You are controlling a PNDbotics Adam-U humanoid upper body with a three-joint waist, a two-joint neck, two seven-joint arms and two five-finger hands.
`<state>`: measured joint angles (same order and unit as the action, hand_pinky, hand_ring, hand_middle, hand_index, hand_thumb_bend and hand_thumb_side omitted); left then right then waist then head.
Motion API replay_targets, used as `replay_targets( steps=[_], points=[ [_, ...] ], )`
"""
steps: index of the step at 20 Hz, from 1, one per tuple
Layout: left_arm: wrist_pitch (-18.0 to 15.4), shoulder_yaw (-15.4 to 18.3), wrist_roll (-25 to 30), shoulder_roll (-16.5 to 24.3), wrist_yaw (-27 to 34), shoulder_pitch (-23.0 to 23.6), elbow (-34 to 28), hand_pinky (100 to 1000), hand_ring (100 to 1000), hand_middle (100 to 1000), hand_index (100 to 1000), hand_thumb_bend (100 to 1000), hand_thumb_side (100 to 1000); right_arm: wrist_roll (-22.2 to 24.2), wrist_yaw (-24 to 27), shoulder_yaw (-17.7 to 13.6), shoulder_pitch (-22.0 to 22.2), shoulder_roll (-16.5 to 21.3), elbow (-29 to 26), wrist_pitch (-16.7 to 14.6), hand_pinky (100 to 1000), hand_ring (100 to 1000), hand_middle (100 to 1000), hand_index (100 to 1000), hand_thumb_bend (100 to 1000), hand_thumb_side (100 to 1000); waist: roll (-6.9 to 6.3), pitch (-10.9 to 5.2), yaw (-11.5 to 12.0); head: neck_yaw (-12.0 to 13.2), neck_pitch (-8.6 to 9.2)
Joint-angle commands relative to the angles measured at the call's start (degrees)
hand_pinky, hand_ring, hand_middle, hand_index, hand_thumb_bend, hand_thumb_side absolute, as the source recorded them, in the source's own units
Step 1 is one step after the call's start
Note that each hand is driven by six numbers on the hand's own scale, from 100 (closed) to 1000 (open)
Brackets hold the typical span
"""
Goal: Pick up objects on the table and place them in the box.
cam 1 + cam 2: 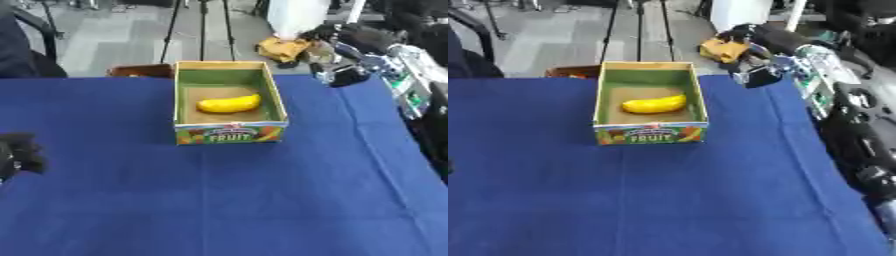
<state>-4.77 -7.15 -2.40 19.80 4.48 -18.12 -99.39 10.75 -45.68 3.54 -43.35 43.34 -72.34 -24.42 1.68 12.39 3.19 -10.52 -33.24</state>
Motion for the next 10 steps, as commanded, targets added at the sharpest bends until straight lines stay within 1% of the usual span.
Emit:
replay_targets(
  steps=[1, 5, 8, 10],
  points=[
    [-0.21, 0.82, -0.46, 1.33, -0.21, -0.29, -0.55, 547, 557, 573, 724, 560, 817, -1.82, 4.77, -2.28, 3.47, 3.52, -8.68, 1.89, 706, 822, 783, 894, 100, 100, -0.33, -0.63, -0.65, 1.35, 0.07],
    [-0.28, 1.11, -0.72, 1.34, -0.35, 0.10, -0.37, 546, 556, 580, 724, 560, 818, -5.37, 8.53, -4.56, 11.53, 3.67, -17.18, 4.87, 676, 808, 765, 863, 100, 100, -0.83, -0.26, -2.25, 2.26, -0.06],
    [-0.33, 1.37, -0.99, 1.18, -0.39, 0.52, -0.23, 546, 556, 580, 724, 559, 819, -7.41, 10.08, -6.06, 16.06, 2.44, -21.66, 6.92, 661, 805, 757, 859, 100, 100, -1.15, -0.11, -3.00, 2.68, -0.55],
    [-0.35, 1.43, -1.06, 1.14, -0.44, 0.71, -0.18, 546, 556, 580, 724, 560, 818, -7.76, 11.19, -6.61, 18.69, 1.36, -24.13, 7.35, 658, 806, 757, 868, 100, 100, -1.55, -0.08, -3.87, 2.97, -0.66]
  ],
)
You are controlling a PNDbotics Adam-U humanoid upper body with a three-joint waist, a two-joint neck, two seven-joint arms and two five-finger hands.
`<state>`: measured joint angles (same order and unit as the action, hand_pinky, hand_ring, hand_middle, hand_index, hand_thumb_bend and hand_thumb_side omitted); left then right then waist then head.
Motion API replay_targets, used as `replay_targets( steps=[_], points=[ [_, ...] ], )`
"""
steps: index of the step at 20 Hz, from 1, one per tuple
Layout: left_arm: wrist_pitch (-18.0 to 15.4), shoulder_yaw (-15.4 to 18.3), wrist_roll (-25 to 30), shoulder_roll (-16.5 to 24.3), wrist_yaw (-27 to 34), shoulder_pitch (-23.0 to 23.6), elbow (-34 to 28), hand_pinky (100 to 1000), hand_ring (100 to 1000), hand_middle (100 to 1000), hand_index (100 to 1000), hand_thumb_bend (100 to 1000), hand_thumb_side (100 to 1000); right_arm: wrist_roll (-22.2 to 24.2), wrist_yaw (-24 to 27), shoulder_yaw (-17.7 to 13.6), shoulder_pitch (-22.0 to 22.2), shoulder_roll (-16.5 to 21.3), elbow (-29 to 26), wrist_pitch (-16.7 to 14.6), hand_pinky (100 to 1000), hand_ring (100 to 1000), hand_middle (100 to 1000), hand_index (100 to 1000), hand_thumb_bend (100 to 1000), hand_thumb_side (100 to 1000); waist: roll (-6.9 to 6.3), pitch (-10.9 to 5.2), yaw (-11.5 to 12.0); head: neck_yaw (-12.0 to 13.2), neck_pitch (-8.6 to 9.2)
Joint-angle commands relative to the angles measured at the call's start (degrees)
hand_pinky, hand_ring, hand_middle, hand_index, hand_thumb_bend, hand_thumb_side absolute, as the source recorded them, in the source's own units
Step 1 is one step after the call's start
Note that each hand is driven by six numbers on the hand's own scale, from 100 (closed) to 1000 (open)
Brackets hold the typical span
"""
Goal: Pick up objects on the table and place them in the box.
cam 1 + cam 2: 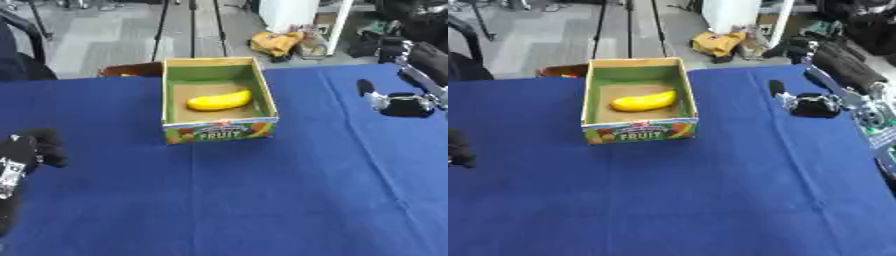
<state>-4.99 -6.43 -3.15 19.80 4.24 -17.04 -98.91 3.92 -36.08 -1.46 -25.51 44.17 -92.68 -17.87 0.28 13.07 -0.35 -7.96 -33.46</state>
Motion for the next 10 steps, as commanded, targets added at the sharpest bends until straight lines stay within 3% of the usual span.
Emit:
replay_targets(
  steps=[1, 10],
  points=[
    [-0.15, 0.75, -0.35, 1.16, -0.23, -0.40, -0.71, 546, 556, 581, 724, 560, 818, -0.88, 1.78, -1.92, 2.02, 0.01, -4.75, 0.99, 656, 806, 757, 869, 100, 100, -0.26, -0.76, -0.59, 0.55, -0.62],
    [-0.14, 1.00, -0.74, 0.76, -0.22, 0.14, -0.64, 545, 556, 581, 724, 559, 819, 0.21, 2.13, -3.39, 7.61, -3.61, -9.54, 2.60, 645, 809, 755, 871, 100, 131, -0.74, -0.80, -1.17, 1.13, -2.19]
  ],
)
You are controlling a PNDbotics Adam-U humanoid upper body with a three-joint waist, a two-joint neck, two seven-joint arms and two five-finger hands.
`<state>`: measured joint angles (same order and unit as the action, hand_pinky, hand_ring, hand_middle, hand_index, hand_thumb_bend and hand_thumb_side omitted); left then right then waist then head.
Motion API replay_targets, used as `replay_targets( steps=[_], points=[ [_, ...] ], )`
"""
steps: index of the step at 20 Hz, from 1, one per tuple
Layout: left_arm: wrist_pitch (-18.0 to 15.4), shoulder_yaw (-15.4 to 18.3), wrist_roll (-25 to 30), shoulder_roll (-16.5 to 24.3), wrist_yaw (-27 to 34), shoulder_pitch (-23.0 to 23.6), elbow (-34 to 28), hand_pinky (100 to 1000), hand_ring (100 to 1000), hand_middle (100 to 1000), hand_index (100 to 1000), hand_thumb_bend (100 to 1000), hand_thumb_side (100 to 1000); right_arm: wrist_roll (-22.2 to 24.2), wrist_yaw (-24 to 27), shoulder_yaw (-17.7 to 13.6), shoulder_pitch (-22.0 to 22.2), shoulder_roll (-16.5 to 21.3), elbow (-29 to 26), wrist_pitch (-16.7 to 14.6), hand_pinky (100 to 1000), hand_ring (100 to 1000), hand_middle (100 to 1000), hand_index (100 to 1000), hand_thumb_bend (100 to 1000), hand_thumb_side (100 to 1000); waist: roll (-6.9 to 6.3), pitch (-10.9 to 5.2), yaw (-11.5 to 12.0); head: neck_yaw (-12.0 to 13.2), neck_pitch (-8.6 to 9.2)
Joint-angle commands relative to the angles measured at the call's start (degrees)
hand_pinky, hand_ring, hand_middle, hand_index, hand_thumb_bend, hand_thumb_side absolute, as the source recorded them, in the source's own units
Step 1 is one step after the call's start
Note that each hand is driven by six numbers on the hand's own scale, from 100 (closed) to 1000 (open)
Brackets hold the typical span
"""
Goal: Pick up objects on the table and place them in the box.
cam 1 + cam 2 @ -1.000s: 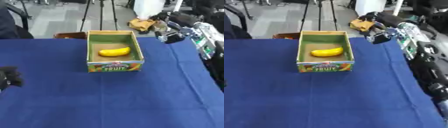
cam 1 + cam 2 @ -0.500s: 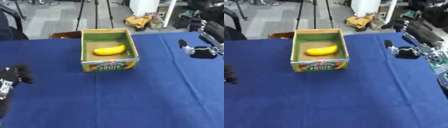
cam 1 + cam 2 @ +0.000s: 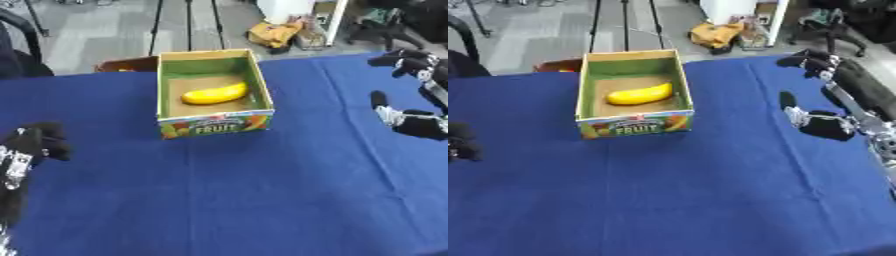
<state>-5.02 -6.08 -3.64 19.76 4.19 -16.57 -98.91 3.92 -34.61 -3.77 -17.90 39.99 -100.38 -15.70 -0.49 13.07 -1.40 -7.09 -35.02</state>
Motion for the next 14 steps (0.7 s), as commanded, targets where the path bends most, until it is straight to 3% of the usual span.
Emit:
replay_targets(
  steps=[1, 14],
  points=[
    [-0.13, 0.63, -0.22, 0.80, -0.18, -0.37, -0.66, 545, 556, 581, 724, 559, 819, 0.32, 0.78, -1.21, 0.31, 0.28, -2.02, 0.60, 644, 809, 755, 871, 100, 139, 0.02, -0.82, -0.10, 0.23, -0.73],
    [-0.08, 0.55, -0.33, 0.45, -0.12, -0.09, -0.55, 544, 555, 581, 723, 558, 820, 1.47, 1.65, -1.47, 1.54, -1.39, -3.13, 1.10, 641, 811, 755, 870, 100, 209, -0.01, -0.98, 0.10, 0.39, -1.11]
  ],
)
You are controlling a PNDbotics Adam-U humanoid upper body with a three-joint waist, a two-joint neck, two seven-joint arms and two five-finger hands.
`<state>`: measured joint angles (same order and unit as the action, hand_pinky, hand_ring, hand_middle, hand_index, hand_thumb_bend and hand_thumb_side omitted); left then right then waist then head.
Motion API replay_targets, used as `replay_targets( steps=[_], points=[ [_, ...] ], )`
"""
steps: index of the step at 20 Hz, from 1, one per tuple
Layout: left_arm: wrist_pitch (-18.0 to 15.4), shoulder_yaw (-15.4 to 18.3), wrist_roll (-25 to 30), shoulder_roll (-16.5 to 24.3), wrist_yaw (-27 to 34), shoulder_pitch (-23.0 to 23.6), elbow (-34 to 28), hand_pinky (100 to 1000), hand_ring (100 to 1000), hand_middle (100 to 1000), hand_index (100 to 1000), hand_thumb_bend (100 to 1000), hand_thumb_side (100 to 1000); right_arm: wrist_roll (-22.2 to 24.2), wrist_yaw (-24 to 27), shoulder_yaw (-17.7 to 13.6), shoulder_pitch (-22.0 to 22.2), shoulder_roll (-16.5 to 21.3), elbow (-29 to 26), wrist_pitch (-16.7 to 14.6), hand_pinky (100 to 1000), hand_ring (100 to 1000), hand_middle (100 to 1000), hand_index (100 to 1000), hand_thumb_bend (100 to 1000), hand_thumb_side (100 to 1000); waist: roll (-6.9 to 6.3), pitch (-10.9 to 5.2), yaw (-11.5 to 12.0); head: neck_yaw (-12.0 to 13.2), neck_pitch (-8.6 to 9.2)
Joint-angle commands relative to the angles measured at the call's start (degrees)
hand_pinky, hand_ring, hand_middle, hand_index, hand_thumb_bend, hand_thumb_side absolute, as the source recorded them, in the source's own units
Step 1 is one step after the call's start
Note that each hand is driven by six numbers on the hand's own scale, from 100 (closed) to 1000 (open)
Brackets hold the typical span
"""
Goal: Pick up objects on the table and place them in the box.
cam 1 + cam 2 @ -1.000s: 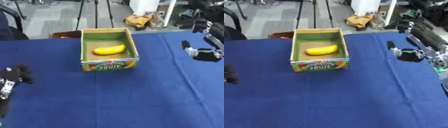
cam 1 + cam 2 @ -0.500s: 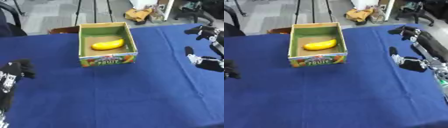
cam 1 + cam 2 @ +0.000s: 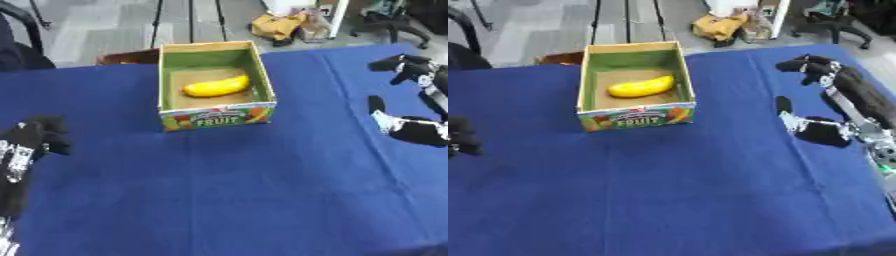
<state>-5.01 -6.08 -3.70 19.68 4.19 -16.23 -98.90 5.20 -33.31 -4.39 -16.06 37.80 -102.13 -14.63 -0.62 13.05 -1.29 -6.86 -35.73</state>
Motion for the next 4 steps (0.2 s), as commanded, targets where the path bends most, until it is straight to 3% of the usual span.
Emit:
replay_targets(
  steps=[1, 4],
  points=[
    [-0.10, 0.50, -0.23, 0.55, -0.13, -0.42, -0.54, 544, 555, 581, 723, 558, 819, 0.20, 0.38, -0.91, -0.23, 0.71, -1.43, 0.05, 641, 811, 755, 870, 100, 213, 0.15, -0.95, -0.03, 0.13, -0.36],
    [-0.14, 0.61, -0.37, 0.53, -0.11, -0.43, -0.56, 544, 554, 581, 723, 557, 819, 0.22, 0.47, -1.05, -0.12, 0.51, -1.58, 0.19, 640, 811, 754, 870, 100, 227, 0.24, -0.88, 0.27, 0.35, -0.31]
  ],
)
